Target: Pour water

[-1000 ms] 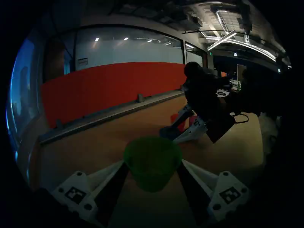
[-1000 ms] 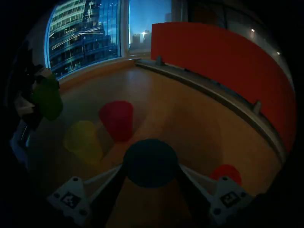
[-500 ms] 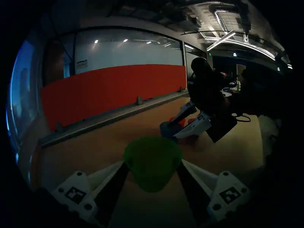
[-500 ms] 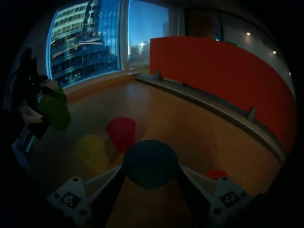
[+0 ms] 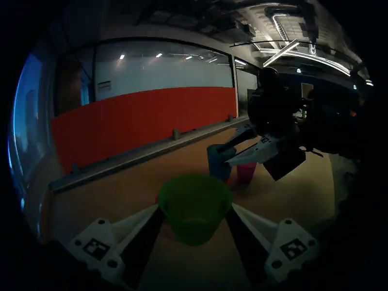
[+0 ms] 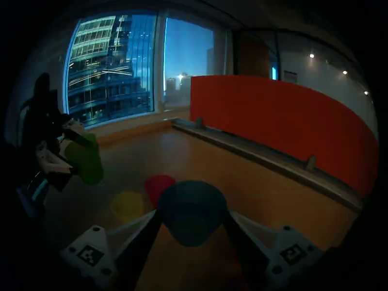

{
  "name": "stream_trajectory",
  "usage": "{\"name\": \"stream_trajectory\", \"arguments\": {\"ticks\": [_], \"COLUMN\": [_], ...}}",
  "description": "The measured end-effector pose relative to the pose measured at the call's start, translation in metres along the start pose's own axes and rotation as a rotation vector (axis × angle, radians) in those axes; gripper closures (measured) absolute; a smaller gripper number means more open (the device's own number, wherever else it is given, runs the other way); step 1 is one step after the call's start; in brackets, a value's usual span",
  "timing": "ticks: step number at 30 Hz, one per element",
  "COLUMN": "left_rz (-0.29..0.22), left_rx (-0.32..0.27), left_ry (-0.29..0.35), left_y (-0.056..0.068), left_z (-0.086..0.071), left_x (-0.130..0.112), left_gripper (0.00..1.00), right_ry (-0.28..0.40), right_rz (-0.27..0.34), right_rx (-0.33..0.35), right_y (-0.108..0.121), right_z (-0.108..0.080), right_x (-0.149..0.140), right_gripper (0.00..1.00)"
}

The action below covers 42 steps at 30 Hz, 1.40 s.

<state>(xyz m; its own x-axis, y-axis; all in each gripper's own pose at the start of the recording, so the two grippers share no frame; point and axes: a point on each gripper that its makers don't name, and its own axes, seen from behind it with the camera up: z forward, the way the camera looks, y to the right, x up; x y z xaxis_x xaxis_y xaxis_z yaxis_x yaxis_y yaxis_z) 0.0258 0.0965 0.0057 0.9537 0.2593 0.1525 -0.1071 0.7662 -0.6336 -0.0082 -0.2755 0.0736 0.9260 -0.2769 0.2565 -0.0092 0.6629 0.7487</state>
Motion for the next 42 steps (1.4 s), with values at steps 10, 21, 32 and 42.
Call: {"name": "stream_trajectory", "arguments": {"ticks": [10, 21, 32, 42], "left_rz": [-0.008, -0.02, -0.037, -0.05], "left_rx": [-0.01, -0.029, -0.08, -0.098], "left_ry": [0.019, 0.032, 0.068, 0.098], "left_y": [0.01, 0.02, 0.036, 0.046], "left_z": [0.005, 0.011, 0.014, 0.012], "left_x": [0.009, 0.016, 0.027, 0.037], "left_gripper": [0.15, 0.15, 0.15, 0.15], "right_ry": [0.107, 0.201, 0.276, 0.295], "right_rz": [-0.008, -0.023, -0.037, -0.056], "right_rx": [0.006, 0.005, 0.026, 0.026], "right_y": [-0.006, -0.008, -0.016, -0.016], "right_z": [-0.023, -0.042, -0.057, -0.068], "right_x": [0.028, 0.05, 0.07, 0.077], "right_gripper": [0.1, 0.1, 0.1, 0.1]}}
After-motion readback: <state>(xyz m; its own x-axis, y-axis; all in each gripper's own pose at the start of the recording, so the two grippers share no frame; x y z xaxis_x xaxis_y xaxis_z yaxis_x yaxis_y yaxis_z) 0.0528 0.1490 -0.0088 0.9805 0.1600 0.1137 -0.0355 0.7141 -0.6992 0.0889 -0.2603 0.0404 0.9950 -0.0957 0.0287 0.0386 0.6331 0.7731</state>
